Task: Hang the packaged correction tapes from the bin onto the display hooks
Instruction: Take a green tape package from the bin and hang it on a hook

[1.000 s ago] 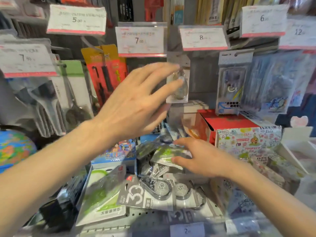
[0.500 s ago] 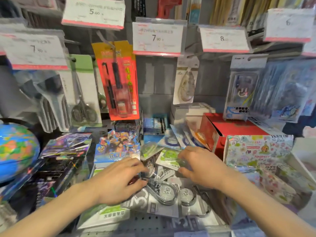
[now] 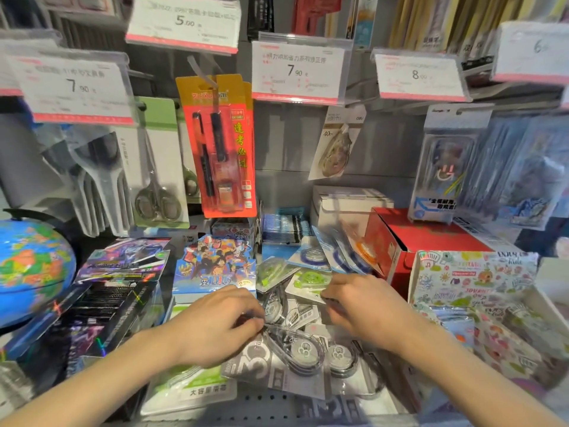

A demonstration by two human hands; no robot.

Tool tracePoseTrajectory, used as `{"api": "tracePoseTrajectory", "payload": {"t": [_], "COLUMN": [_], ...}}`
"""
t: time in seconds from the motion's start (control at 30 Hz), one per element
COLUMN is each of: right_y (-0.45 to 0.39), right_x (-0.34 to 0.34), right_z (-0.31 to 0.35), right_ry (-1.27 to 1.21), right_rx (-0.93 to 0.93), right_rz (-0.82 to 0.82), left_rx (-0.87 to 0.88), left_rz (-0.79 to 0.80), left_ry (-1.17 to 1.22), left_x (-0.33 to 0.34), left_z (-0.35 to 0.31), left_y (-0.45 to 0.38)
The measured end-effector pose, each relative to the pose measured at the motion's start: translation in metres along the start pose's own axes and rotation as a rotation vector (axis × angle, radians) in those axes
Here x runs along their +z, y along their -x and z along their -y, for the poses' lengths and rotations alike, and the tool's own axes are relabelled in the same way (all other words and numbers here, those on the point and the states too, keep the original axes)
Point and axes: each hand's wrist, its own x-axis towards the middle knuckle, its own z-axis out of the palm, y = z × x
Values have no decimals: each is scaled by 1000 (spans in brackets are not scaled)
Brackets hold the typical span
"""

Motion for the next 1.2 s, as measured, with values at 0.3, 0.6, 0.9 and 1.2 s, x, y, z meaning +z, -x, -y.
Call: {"api": "tracePoseTrajectory", "payload": {"t": [0.3,0.6,0.9,1.2], "right_y": [7,21,14,5], "right_x": [-11,-17,-20,-23], "right_z": [-2,0,-17,-13], "right_ry": [-80,-199,-308,-479], "right_rx": [-26,-44,137,262], "right_rz": [-108,-98,-196,-155], "left_rx": [-355,-410,-359,-277], "left_rz": [-32,81,110,56], "left_ry": [795,1161,1188,1050], "left_x": [-3,-7,-15,-46], "left_z": [-18,-32,-25,-2], "left_y": [-47,-59,-38,3]}}
